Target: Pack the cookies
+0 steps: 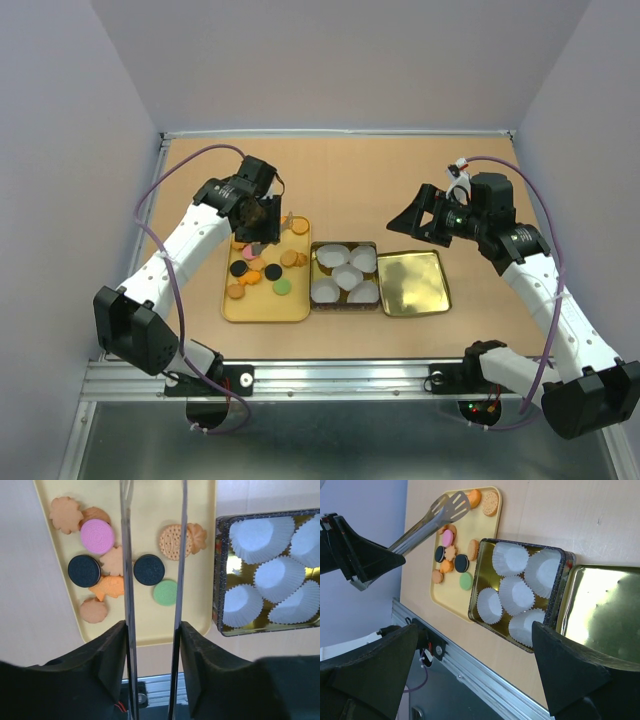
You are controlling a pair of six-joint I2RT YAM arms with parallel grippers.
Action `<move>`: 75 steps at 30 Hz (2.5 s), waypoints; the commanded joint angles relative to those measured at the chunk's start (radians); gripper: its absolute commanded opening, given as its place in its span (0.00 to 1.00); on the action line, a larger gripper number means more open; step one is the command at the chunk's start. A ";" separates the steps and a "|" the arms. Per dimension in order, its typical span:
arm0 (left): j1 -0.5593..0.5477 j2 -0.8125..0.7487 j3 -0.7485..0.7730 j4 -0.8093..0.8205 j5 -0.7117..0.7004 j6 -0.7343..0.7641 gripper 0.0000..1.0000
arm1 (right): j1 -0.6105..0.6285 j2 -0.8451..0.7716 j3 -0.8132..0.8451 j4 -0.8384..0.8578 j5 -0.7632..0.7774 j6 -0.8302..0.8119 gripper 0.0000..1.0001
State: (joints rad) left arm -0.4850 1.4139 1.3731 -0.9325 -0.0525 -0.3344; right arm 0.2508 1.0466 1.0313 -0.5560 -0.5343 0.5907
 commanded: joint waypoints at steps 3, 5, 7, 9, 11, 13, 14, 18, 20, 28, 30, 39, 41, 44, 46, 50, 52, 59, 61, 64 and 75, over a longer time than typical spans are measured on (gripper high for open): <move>-0.003 -0.049 -0.028 0.034 -0.053 -0.045 0.61 | 0.008 -0.013 -0.019 0.002 0.003 -0.008 1.00; -0.003 -0.041 -0.032 0.038 -0.063 -0.028 0.62 | 0.008 -0.013 -0.016 0.001 0.005 -0.008 1.00; -0.004 -0.032 -0.040 0.041 -0.098 -0.003 0.62 | 0.008 -0.013 -0.014 -0.002 0.005 -0.006 1.00; -0.004 -0.024 -0.046 0.056 -0.118 0.014 0.63 | 0.008 -0.013 -0.016 -0.002 0.007 -0.009 1.00; -0.004 -0.010 -0.062 0.067 -0.145 0.043 0.64 | 0.008 -0.010 -0.017 -0.005 0.007 -0.008 1.00; -0.003 0.011 -0.078 0.087 -0.164 0.057 0.64 | 0.008 -0.008 -0.016 -0.008 0.007 -0.008 1.00; -0.004 0.019 -0.083 0.095 -0.162 0.064 0.64 | 0.008 -0.008 -0.014 -0.010 0.008 -0.009 1.00; -0.003 0.054 -0.100 0.148 -0.127 0.090 0.64 | 0.008 -0.008 -0.008 -0.016 0.014 -0.009 1.00; -0.004 0.074 -0.094 0.156 -0.095 0.095 0.64 | 0.008 -0.008 -0.002 -0.024 0.019 -0.012 1.00; -0.004 0.129 -0.098 0.196 -0.055 0.115 0.62 | 0.008 -0.005 0.000 -0.042 0.036 -0.028 1.00; -0.003 0.140 -0.094 0.187 -0.055 0.112 0.55 | 0.010 0.000 0.004 -0.047 0.040 -0.032 1.00; -0.003 0.106 -0.115 0.132 -0.033 0.104 0.38 | 0.008 0.018 0.015 -0.059 0.056 -0.049 1.00; -0.003 0.083 -0.098 0.113 -0.032 0.100 0.38 | 0.008 0.020 0.016 -0.059 0.057 -0.054 1.00; -0.003 0.062 -0.033 0.064 -0.032 0.090 0.38 | 0.008 0.023 0.023 -0.061 0.065 -0.054 1.00; -0.003 0.060 0.006 0.025 -0.029 0.084 0.38 | 0.008 0.026 0.024 -0.059 0.063 -0.054 1.00; -0.003 0.051 0.112 -0.034 -0.017 0.066 0.37 | 0.008 0.033 0.026 -0.059 0.056 -0.055 1.00; -0.004 0.034 0.148 -0.060 -0.004 0.055 0.37 | 0.008 0.033 0.024 -0.059 0.053 -0.060 1.00; -0.033 -0.035 0.199 -0.109 0.083 0.009 0.37 | 0.008 0.023 0.010 -0.059 0.042 -0.058 1.00; -0.069 -0.056 0.190 -0.100 0.121 -0.014 0.37 | 0.008 0.021 0.004 -0.059 0.040 -0.058 1.00; -0.137 -0.076 0.170 -0.065 0.160 -0.052 0.37 | 0.008 0.017 -0.002 -0.059 0.036 -0.055 1.00; -0.369 -0.053 0.063 0.080 0.137 -0.156 0.35 | 0.008 -0.010 -0.022 -0.061 0.034 -0.054 1.00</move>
State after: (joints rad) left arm -0.8322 1.3594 1.4597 -0.9222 0.0990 -0.4431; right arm 0.2512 1.0641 1.0309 -0.6224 -0.4896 0.5461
